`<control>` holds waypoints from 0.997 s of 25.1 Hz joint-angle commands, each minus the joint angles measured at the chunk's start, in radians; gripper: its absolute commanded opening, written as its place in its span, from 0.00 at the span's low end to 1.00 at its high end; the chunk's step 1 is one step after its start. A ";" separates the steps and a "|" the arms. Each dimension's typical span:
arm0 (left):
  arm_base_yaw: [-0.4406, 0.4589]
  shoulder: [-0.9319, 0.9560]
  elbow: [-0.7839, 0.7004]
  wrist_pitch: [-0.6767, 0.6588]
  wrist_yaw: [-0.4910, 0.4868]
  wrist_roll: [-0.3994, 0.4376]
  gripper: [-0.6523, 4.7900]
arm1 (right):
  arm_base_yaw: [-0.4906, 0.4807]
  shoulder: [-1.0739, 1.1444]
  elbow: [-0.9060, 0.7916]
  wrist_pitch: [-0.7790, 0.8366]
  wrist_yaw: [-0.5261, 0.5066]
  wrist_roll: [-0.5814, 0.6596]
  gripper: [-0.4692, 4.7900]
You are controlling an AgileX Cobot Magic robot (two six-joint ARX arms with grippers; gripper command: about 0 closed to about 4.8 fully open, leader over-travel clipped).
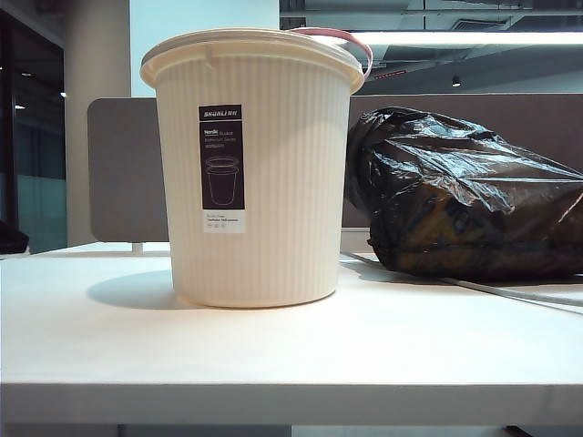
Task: Open the ring lid of the trash can, pull out the black garbage bag inside, and place it on the table.
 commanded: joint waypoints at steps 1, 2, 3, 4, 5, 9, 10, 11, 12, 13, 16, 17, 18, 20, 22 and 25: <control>0.002 -0.010 0.001 -0.013 0.001 0.001 0.11 | 0.000 0.000 -0.002 0.018 0.000 0.003 0.09; 0.010 -0.016 0.002 -0.012 0.002 0.001 0.11 | 0.000 0.000 -0.002 0.018 0.000 0.003 0.09; 0.021 -0.021 0.002 -0.012 0.006 0.001 0.11 | 0.000 0.000 -0.002 0.018 0.000 0.003 0.09; 0.039 -0.030 0.002 -0.012 0.008 0.001 0.11 | 0.000 0.000 -0.002 0.018 0.000 0.003 0.09; 0.055 -0.039 0.002 -0.012 0.008 0.001 0.11 | 0.000 0.000 -0.002 0.018 0.000 0.003 0.09; 0.153 -0.094 0.002 -0.012 0.006 0.001 0.11 | 0.000 0.000 -0.002 0.018 0.000 0.003 0.09; 0.175 -0.106 0.002 -0.012 0.006 0.001 0.11 | -0.001 -0.003 -0.002 0.018 0.000 0.003 0.09; 0.199 -0.119 0.002 -0.012 0.005 0.001 0.11 | -0.001 -0.007 -0.002 0.018 0.000 0.003 0.09; 0.219 -0.130 0.002 -0.012 0.005 0.001 0.11 | -0.001 -0.010 -0.002 0.018 0.000 0.003 0.09; 0.237 -0.138 0.002 -0.010 0.005 0.001 0.11 | -0.002 -0.016 -0.002 0.018 0.000 0.003 0.09; 0.295 -0.135 0.002 -0.011 0.005 0.001 0.11 | -0.012 -0.033 -0.002 0.018 0.000 0.003 0.09; 0.309 -0.135 0.002 -0.012 0.005 0.001 0.11 | -0.019 -0.042 -0.002 0.018 0.000 0.003 0.09; 0.328 -0.136 0.002 -0.012 0.005 0.001 0.11 | -0.029 -0.053 -0.002 0.018 0.000 0.003 0.09; 0.357 -0.135 0.002 -0.012 0.004 0.001 0.11 | -0.048 -0.078 -0.002 0.018 0.000 0.003 0.09; 0.377 -0.135 0.002 -0.012 0.004 0.001 0.11 | -0.068 -0.105 -0.002 0.018 0.000 0.003 0.09; 0.399 -0.136 0.002 -0.012 0.004 0.001 0.11 | -0.095 -0.124 -0.001 0.032 0.000 0.003 0.09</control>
